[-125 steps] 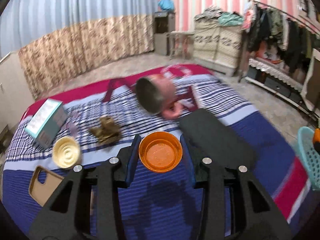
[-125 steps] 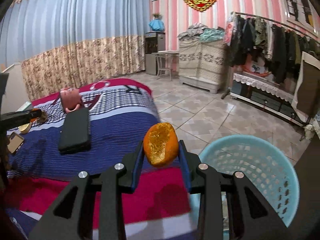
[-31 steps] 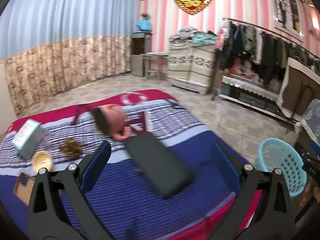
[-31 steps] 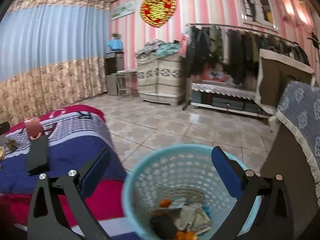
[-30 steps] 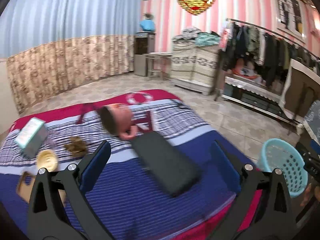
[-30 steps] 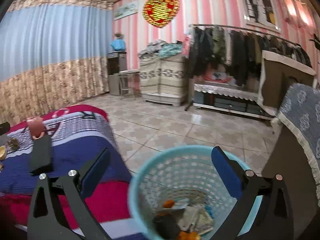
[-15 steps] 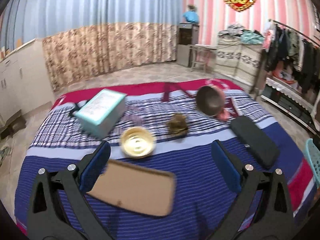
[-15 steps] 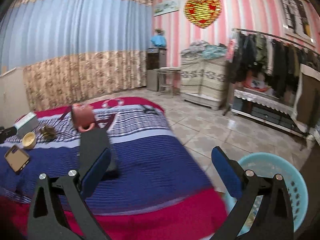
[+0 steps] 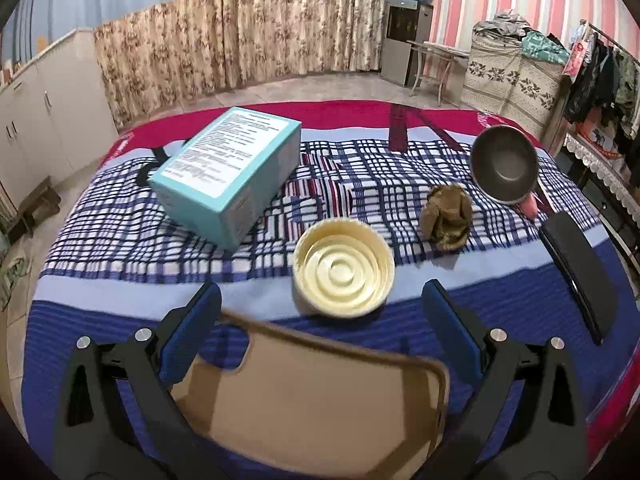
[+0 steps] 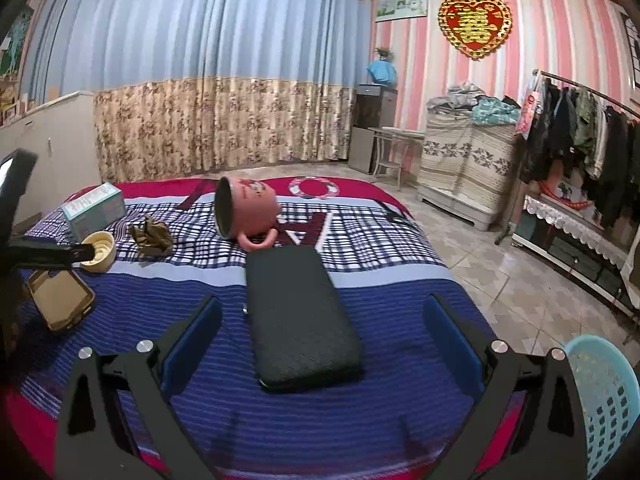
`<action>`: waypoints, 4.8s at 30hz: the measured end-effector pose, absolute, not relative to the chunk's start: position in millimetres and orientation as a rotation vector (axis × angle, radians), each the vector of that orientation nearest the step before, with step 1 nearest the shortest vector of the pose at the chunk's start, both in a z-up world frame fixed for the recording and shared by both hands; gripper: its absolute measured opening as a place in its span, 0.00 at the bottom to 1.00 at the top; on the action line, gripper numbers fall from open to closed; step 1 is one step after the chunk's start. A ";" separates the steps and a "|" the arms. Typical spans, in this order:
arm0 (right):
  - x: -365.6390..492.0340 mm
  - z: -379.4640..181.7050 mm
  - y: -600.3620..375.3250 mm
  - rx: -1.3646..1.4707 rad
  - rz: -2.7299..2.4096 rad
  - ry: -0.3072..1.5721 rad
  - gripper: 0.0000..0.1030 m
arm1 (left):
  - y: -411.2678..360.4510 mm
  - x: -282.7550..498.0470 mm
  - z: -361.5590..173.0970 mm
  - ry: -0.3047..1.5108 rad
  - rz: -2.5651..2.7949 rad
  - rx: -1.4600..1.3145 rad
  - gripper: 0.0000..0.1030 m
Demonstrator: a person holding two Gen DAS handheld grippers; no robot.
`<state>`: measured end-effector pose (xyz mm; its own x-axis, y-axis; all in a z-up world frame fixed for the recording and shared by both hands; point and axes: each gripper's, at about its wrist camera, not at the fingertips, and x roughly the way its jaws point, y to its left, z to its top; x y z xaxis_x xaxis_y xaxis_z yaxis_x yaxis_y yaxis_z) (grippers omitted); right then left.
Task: Collect trash
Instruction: 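Grasp the cream round plastic lid with left tool while right tool grasps the brown cloth, then carry the cream lid and brown cloth over the light-blue wastebasket with both tools, then open left tool to drop the cream lid while right tool opens to drop the cloth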
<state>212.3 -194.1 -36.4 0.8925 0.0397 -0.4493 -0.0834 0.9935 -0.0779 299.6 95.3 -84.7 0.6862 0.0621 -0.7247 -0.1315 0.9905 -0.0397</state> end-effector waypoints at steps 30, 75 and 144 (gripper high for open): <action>263.6 -42.0 -93.0 -0.170 0.201 0.539 0.95 | 109.1 280.6 -74.5 0.633 0.260 -0.109 0.59; 184.6 -7.1 -204.1 -0.072 0.051 0.443 0.43 | 109.7 271.5 -57.4 0.525 0.319 -0.055 0.59; 96.9 -58.1 -510.8 0.142 -0.446 0.506 0.75 | -279.1 201.3 -33.1 0.539 -0.445 0.194 0.94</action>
